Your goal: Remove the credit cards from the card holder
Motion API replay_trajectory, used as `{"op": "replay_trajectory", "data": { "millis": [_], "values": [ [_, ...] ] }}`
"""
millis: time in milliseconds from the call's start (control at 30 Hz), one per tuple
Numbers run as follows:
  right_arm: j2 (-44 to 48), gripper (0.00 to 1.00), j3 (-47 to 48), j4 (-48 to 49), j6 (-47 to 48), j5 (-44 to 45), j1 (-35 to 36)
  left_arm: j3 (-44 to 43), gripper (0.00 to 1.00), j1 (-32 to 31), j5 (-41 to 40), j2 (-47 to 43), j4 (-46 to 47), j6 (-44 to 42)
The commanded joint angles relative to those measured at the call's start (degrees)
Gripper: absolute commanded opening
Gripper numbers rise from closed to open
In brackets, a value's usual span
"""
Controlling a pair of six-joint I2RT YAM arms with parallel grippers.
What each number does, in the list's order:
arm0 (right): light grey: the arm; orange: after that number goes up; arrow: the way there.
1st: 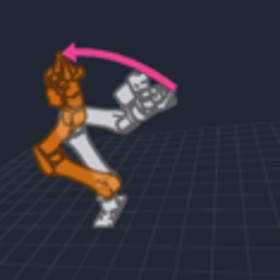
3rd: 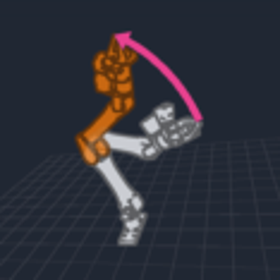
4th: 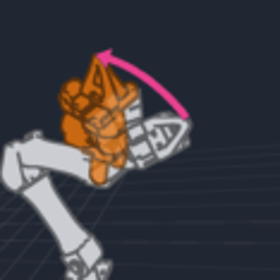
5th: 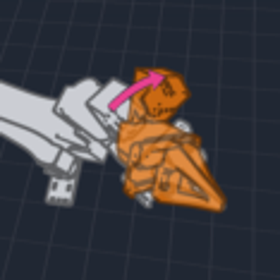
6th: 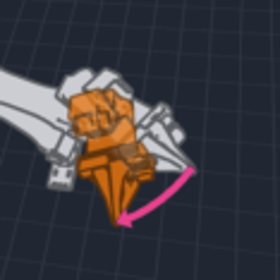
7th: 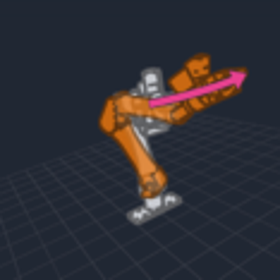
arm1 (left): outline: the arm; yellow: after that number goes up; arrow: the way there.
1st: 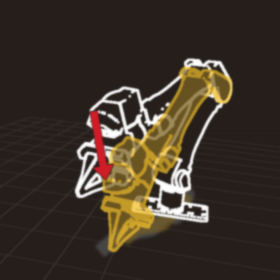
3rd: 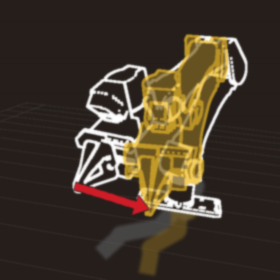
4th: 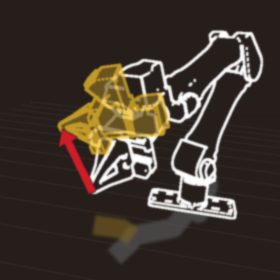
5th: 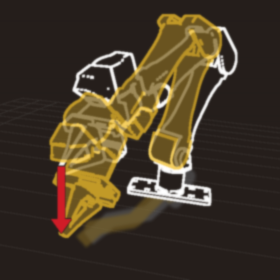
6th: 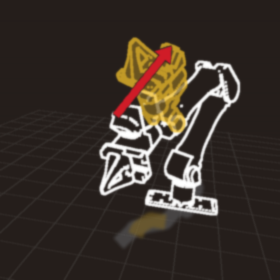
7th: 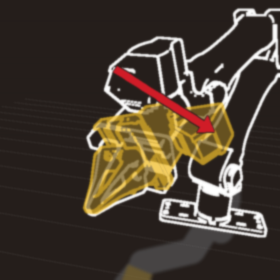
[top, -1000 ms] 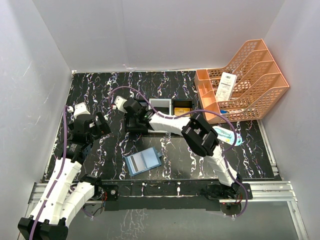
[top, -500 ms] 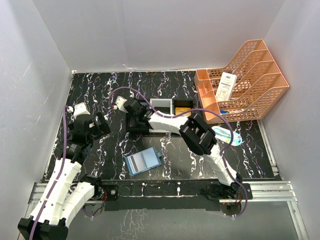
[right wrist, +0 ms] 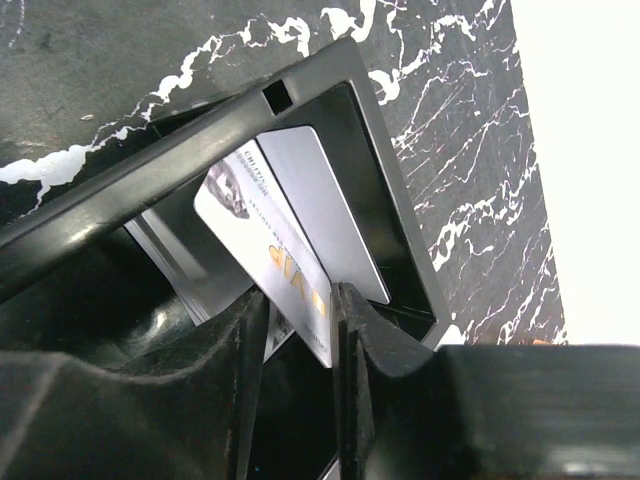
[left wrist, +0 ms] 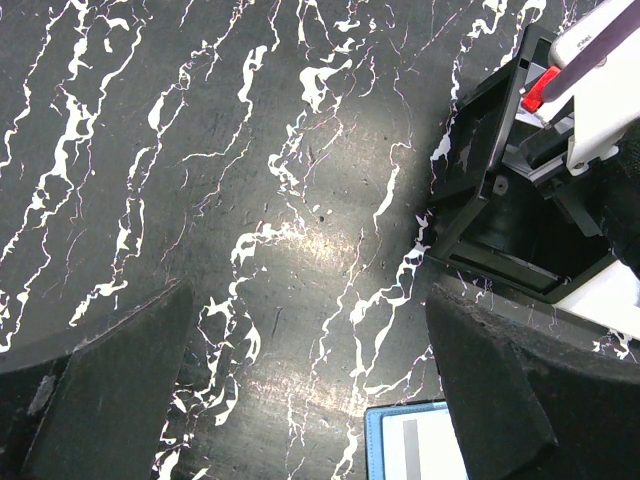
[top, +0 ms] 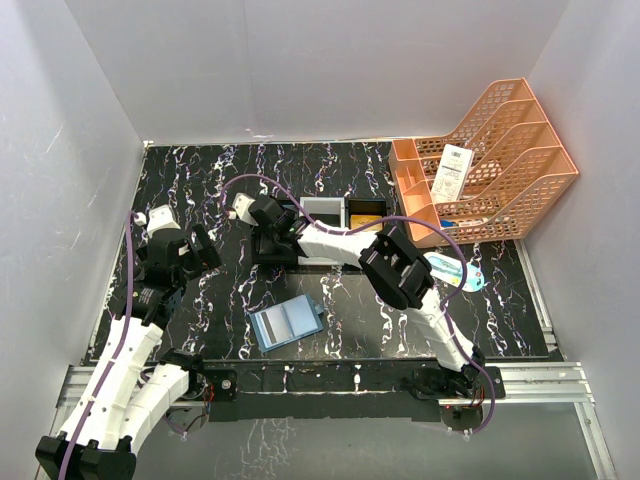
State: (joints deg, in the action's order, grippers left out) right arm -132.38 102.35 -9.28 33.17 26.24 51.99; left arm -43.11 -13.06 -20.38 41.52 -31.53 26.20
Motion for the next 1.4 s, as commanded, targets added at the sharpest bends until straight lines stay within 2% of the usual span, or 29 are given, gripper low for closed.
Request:
{"op": "replay_trajectory", "data": {
  "millis": [0, 167, 267, 467, 833, 1067, 1133, 1300, 1367],
  "values": [
    [0.4, 0.32, 2.0, 1.1, -0.3, -1.7, -0.4, -0.4, 0.99, 0.3, -0.7, -0.7, 0.1, 0.0],
    [0.5, 0.35, 2.4, 1.0, -1.1, -2.0, -0.7, -0.4, 0.99, 0.3, -0.7, -0.6, 0.1, 0.0],
    [0.9, 0.42, 2.4, 0.8, -1.6, -2.4, -0.7, -0.5, 0.99, 0.3, -0.7, -0.6, 0.0, 0.0],
    [2.2, 0.47, 2.4, 0.0, -3.3, -4.2, -1.0, -0.4, 0.99, 0.3, -0.5, -0.6, 0.2, -0.1],
    [11.3, 0.58, -2.0, 4.0, -14.0, -11.2, -2.7, -0.2, 0.99, 0.3, 0.2, -0.2, 0.3, -0.1],
    [26.3, 0.61, -14.6, 13.0, -25.3, -12.7, -2.8, -0.2, 0.99, 0.4, 0.9, 0.6, 0.3, -0.4],
    [31.7, 0.7, -20.2, 16.7, -31.0, -14.3, -2.8, -0.2, 0.99, 0.3, 1.0, 0.7, 0.5, -0.4],
    [47.9, 0.86, -40.1, 30.4, -45.5, -30.3, -2.8, 0.0, 0.99, 0.3, 1.4, 1.2, 0.8, -0.5],
    [52.6, 0.9, -47.3, 34.4, -52.6, -33.3, -2.8, -0.1, 0.99, 0.4, 1.3, 1.7, 0.8, -0.6]
  ]
}}
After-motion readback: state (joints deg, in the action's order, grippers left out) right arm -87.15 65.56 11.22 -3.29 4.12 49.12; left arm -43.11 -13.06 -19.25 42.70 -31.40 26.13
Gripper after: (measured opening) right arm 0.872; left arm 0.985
